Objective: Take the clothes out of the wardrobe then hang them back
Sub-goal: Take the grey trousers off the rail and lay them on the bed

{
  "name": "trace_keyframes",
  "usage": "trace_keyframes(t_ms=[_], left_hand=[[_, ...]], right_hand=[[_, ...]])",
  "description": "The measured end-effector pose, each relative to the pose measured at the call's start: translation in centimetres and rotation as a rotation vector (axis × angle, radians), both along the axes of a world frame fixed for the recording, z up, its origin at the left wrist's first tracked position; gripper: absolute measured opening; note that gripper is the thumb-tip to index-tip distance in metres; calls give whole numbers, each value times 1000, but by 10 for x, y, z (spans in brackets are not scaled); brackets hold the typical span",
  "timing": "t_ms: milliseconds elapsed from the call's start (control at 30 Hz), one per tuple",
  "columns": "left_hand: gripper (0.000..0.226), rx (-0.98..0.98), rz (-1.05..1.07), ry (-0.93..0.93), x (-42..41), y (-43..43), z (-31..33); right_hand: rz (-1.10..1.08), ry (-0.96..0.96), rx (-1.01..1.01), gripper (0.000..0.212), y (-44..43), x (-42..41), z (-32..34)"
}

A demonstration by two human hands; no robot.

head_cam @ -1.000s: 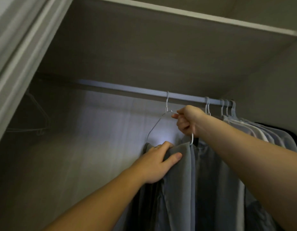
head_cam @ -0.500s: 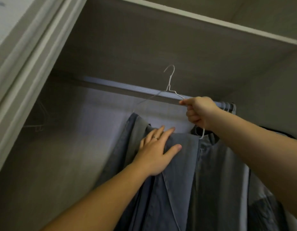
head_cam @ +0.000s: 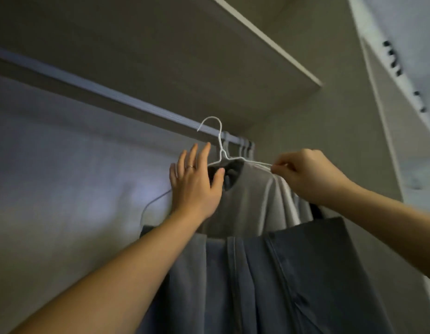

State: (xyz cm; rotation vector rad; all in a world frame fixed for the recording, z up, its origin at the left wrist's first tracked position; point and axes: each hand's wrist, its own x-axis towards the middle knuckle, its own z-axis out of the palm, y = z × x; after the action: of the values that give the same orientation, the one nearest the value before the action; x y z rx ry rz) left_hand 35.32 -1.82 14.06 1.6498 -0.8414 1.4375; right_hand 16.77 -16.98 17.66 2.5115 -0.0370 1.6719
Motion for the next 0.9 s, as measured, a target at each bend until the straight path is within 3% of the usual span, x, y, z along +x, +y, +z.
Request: trace_keyframes(t_ms=[100, 200, 400, 700, 900], left_hand=[[54, 27, -76, -27, -17, -38, -16], [33, 63, -295, -110, -47, -79, -35], [26, 132, -527, -219, -139, -146, -57], [34, 197, -773, -360, -315, -238, -81], [48, 290, -1030, -325, -449, -312, -139]], right_hand=[[-157, 11, -54, 18, -22, -50, -28], [-269, -13, -47, 16, -42, -110, -47], [-479, -109, 80, 17, -82, -233, -88], [-724, -175, 205, 20, -116, -424, -143], [-871, -154, 285, 17, -115, -575, -190]])
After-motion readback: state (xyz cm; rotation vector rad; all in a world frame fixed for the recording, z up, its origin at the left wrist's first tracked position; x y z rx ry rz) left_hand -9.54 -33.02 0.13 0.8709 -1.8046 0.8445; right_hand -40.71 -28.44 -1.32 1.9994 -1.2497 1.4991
